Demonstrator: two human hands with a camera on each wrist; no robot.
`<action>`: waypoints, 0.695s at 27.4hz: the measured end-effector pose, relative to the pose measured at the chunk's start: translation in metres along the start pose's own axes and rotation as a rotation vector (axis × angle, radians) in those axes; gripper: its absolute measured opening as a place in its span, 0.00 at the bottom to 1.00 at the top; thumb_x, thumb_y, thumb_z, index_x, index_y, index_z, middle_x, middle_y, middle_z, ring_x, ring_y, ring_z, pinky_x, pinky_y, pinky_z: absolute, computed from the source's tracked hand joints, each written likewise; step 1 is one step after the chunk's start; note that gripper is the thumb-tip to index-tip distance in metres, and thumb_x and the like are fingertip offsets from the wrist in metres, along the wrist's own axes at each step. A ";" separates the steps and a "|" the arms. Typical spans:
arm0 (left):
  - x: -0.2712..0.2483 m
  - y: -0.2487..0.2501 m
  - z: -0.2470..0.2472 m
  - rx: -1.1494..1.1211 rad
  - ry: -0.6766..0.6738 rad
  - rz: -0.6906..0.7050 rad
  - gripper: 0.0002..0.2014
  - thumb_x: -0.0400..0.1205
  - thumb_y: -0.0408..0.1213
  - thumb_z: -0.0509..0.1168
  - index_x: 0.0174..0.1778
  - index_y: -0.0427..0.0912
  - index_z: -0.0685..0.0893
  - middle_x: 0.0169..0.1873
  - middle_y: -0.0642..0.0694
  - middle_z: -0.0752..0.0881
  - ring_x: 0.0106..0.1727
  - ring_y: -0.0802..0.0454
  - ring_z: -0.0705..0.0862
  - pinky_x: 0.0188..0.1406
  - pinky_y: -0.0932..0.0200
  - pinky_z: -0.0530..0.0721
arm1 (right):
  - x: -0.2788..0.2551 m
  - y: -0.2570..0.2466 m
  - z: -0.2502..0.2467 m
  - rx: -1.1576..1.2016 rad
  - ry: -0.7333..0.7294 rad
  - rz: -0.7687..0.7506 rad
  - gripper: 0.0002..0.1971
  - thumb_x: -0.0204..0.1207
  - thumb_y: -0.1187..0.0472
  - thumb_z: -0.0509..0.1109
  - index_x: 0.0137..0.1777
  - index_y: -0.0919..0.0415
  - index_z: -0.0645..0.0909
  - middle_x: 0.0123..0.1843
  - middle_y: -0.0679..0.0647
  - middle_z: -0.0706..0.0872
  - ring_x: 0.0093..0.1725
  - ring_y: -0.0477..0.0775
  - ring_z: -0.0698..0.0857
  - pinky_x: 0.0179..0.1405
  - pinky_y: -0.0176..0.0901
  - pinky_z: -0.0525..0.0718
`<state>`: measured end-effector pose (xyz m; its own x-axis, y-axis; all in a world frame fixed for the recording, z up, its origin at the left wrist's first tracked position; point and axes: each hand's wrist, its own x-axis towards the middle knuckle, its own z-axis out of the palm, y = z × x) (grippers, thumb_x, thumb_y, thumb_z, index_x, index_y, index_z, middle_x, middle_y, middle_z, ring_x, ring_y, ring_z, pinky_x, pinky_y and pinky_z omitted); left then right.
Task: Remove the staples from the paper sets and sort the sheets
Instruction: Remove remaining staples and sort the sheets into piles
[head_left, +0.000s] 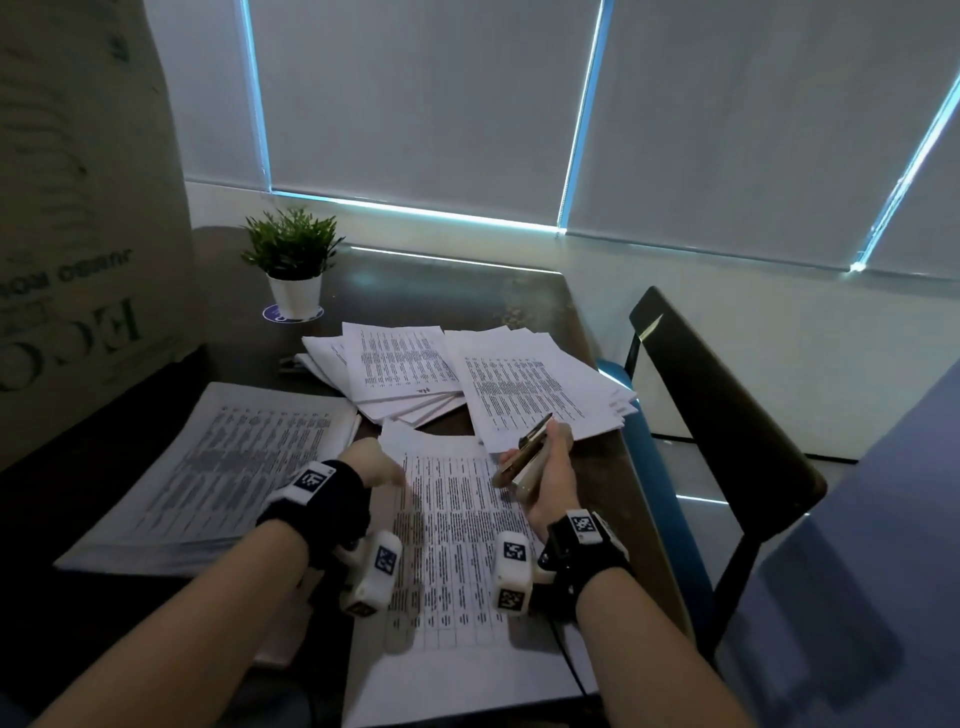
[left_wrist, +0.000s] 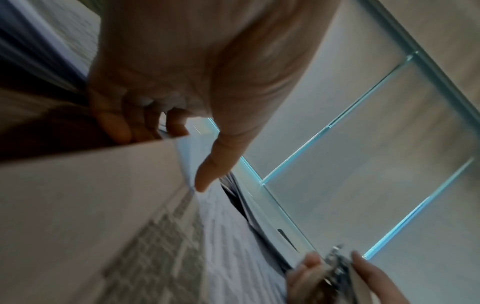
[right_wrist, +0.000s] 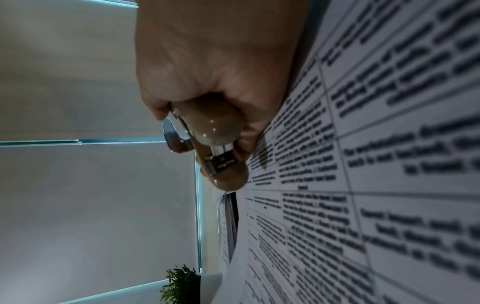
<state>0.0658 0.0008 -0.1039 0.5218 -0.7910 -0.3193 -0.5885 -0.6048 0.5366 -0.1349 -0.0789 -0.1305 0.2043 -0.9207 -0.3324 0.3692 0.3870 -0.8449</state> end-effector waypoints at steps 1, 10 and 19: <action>0.002 -0.001 0.003 -0.007 0.015 -0.005 0.25 0.74 0.32 0.75 0.64 0.27 0.75 0.61 0.36 0.81 0.63 0.39 0.81 0.52 0.57 0.79 | -0.002 0.000 0.001 -0.004 -0.009 0.000 0.29 0.80 0.32 0.60 0.46 0.61 0.79 0.33 0.62 0.88 0.33 0.62 0.84 0.31 0.44 0.75; -0.008 0.004 0.021 0.215 0.163 0.143 0.36 0.79 0.37 0.69 0.76 0.25 0.58 0.70 0.31 0.67 0.72 0.35 0.70 0.70 0.51 0.70 | 0.004 0.002 -0.003 -0.020 -0.040 -0.009 0.28 0.83 0.34 0.56 0.46 0.61 0.78 0.33 0.62 0.87 0.26 0.60 0.85 0.29 0.44 0.76; -0.003 0.008 0.017 -0.072 0.193 0.212 0.17 0.81 0.30 0.61 0.64 0.33 0.69 0.61 0.37 0.77 0.62 0.37 0.77 0.55 0.51 0.78 | 0.010 0.004 -0.006 0.021 -0.045 -0.008 0.27 0.83 0.35 0.56 0.47 0.61 0.78 0.34 0.63 0.87 0.25 0.60 0.84 0.23 0.40 0.77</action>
<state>0.0490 -0.0031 -0.1114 0.5036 -0.8629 -0.0428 -0.6556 -0.4140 0.6315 -0.1371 -0.0870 -0.1395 0.2413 -0.9210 -0.3059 0.3902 0.3807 -0.8384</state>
